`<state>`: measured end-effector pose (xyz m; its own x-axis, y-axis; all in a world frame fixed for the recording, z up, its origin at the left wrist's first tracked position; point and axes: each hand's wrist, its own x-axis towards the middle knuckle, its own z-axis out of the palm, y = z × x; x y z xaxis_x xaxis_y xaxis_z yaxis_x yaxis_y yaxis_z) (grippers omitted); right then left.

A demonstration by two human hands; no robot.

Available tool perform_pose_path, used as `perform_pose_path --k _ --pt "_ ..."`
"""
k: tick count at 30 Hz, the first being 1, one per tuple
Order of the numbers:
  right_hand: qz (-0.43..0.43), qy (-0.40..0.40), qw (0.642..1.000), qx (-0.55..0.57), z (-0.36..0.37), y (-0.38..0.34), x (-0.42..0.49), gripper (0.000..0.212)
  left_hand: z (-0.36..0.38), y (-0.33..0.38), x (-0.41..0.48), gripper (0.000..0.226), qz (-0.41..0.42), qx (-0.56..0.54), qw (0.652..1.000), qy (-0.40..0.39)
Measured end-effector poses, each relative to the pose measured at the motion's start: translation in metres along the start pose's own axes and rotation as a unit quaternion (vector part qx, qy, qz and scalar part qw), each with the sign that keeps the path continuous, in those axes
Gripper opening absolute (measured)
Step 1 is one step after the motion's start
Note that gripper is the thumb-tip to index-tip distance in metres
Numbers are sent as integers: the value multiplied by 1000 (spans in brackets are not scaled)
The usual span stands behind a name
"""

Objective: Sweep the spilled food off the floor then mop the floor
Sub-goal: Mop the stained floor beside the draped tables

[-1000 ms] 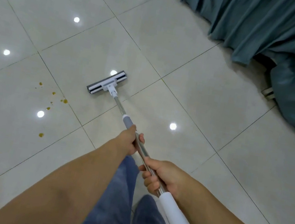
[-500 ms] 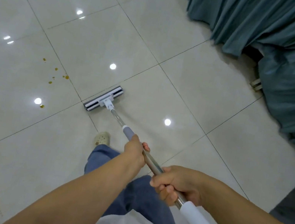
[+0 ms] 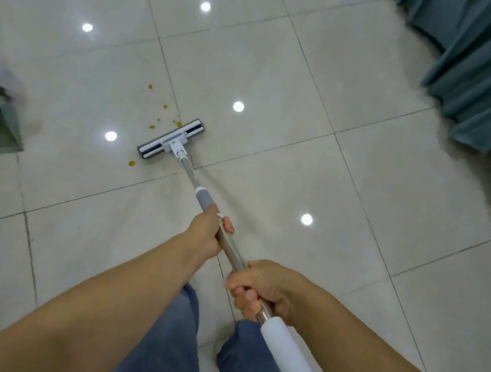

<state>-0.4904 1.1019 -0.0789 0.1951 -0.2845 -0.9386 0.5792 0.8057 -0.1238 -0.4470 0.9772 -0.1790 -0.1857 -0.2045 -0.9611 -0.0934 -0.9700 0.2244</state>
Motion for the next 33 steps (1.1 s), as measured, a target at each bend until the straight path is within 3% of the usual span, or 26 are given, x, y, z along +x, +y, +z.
perform_pose_path --k 10,17,25,33 --pt "-21 -40 997 62 75 -225 127 32 7 247 119 29 51 20 998 -15" --pt "-33 -35 997 53 113 -308 185 29 -2 347 172 32 52 68 996 4" --pt "-25 -31 998 43 137 -249 180 25 -47 306 155 31 28 43 999 -7" --pt "-1 -27 999 44 132 -114 139 21 -93 181 90 29 22 38 999 10"
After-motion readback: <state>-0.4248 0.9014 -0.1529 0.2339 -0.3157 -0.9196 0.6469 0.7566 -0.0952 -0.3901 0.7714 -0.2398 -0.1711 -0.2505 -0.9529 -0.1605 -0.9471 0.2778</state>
